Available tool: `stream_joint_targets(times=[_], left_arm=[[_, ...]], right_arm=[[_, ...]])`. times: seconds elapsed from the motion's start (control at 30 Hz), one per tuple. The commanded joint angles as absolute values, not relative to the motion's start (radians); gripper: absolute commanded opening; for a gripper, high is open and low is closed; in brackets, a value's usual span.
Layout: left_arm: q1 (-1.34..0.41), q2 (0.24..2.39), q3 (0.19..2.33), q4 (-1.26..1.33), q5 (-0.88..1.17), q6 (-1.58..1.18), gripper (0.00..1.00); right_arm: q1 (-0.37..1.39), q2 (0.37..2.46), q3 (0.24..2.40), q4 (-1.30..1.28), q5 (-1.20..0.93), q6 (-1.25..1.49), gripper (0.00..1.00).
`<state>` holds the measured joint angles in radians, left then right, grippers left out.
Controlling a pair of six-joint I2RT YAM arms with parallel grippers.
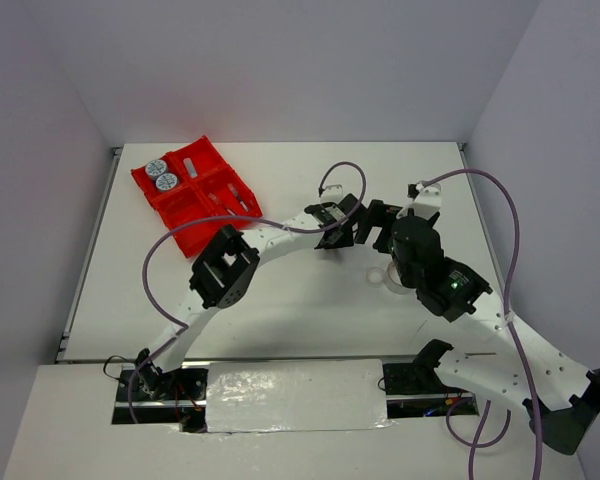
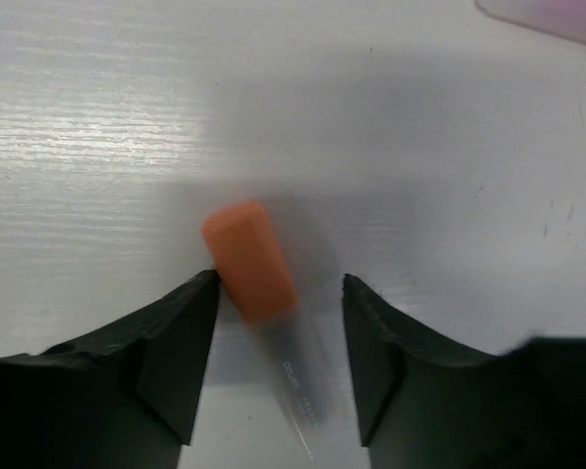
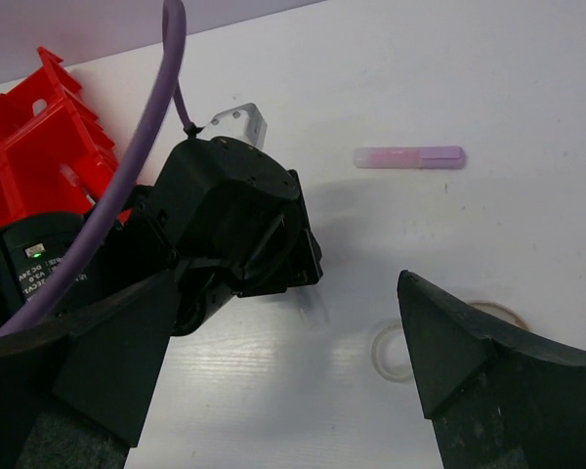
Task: Sort the stationery into containers
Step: Pick up the pen from the center of the board, then place the pen in the storage box.
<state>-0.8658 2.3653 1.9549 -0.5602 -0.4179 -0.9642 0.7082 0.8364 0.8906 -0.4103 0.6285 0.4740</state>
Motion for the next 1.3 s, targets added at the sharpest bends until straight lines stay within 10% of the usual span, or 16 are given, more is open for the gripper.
stream_joint_targets(times=[0.0, 0.27, 0.87, 1.27], left_arm=[[-0.879, 2.45, 1.898, -0.632, -0.33, -0.942, 0.61], [-0.887, 2.435, 1.839, -0.618, -0.318, -0.861, 0.0], [-0.516, 1.919, 1.644, -0.506, -0.474, -0.709, 0.0], [-0.135, 2.29, 2.327, -0.658, -0.503, -0.64, 0.05]], right_arm=[[0.7, 0.812, 0.879, -0.371, 0.615, 0.457, 1.0], [0.695, 0.784, 0.861, -0.351, 0.588, 0.445, 1.0], [0.692, 0.801, 0.856, -0.327, 0.537, 0.431, 1.0], [0.689, 0.827, 0.861, -0.311, 0.477, 0.414, 1.0]])
